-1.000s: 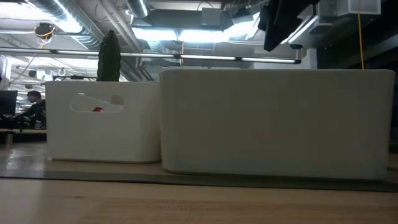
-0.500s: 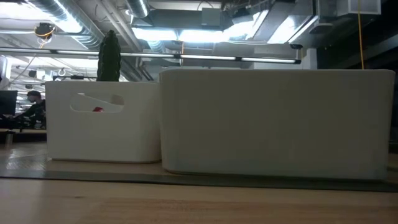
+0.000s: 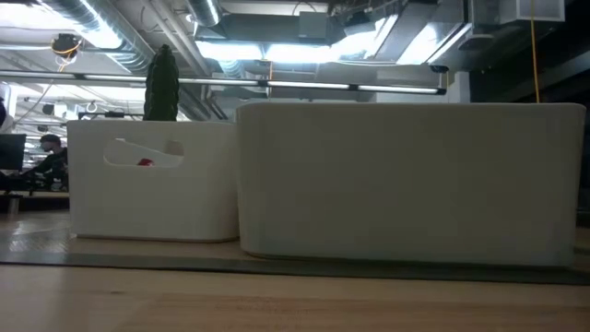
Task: Pick and place Granola Bars by type
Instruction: Return to Home Position
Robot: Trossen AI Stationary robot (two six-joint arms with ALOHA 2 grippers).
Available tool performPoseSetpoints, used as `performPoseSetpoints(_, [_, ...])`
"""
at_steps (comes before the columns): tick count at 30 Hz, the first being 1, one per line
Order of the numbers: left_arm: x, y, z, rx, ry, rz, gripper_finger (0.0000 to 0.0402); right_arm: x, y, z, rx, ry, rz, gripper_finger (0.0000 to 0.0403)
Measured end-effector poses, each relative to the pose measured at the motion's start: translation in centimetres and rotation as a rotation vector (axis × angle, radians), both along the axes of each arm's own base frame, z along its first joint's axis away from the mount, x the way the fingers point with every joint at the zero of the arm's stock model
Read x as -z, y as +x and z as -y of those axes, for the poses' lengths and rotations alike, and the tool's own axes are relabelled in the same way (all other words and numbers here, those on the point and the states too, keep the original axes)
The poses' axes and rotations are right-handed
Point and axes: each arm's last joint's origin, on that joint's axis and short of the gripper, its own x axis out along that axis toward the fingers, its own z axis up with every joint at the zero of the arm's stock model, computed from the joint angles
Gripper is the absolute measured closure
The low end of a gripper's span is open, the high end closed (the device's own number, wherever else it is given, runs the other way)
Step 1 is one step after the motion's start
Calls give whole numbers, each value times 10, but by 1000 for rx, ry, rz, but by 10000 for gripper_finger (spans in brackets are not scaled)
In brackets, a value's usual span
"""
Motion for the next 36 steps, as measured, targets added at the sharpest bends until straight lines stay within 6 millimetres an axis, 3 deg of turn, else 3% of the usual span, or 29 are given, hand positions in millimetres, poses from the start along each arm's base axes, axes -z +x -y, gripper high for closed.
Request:
performPoseSetpoints(4, [36,-30,-4,-49,-32,105,210,2,2,-2,-37,-14,-33,125])
performPoseSetpoints(9, [111,-51,-4,-48,-118,342,208,5,7,-4,-57,-52,-62,125])
performPoseSetpoints(14, [192,-59,-5,-67,-239,456,211,6,8,-5,-89,-78,-83,125])
performPoseSetpoints(18, [232,-62,-5,-49,-252,528,211,6,8,-5,-91,-83,-83,125])
performPoseSetpoints(31, [306,-36,-1,59,-238,350,211,9,13,-9,-110,-13,-93,125])
performPoseSetpoints(36, [313,-33,1,120,-179,248,207,10,15,-9,-108,-16,-96,125])
